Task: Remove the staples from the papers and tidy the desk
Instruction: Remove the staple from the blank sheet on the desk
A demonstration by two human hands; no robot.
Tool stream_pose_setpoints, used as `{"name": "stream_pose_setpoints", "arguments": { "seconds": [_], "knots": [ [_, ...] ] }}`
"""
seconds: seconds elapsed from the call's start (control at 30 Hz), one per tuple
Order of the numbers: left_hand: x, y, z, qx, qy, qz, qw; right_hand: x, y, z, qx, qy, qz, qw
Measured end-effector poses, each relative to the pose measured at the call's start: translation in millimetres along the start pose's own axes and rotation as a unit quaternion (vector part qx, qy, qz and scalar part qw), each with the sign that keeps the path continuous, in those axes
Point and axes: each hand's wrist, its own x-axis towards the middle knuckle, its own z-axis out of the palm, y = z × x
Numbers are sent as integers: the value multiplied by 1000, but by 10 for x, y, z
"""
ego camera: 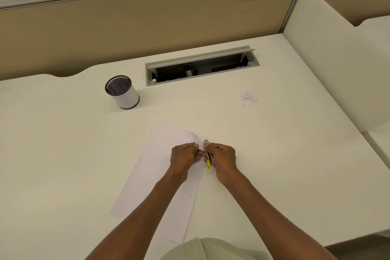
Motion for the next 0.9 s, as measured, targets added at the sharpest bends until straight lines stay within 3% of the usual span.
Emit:
{"name": "stream_pose_setpoints", "arguments": {
  "seconds": [0.2,0.37,0.47,0.57,0.6,0.67,0.73,0.83,0.9],
  "knots": [
    [45,-48,11,-6,16,-16,1000,58,-104,-93,118,-20,85,989],
    [44,-38,-10,-2,24,-23,999,60,-143,-199,161,-41,99,981],
    [52,-36,-65,22,31,-17,999,54,-174,-235,92,-49,77,992],
    [47,10,-174,48,38,0,998,50,-178,-266,-113,-41,-35,992],
    [50,33,-224,54,44,7,998,55,-173,-277,-221,-49,-103,969],
    [62,103,-334,59,57,21,996,70,-139,-287,-440,-74,-227,866],
    [87,184,-434,55,67,38,996,57,-130,-268,-552,-71,-274,784],
    [89,324,-556,32,77,67,994,28,-73,-245,-603,-49,-313,732],
    [80,409,-631,8,84,83,993,9,-50,-247,-595,-41,-322,735]
  ]
}}
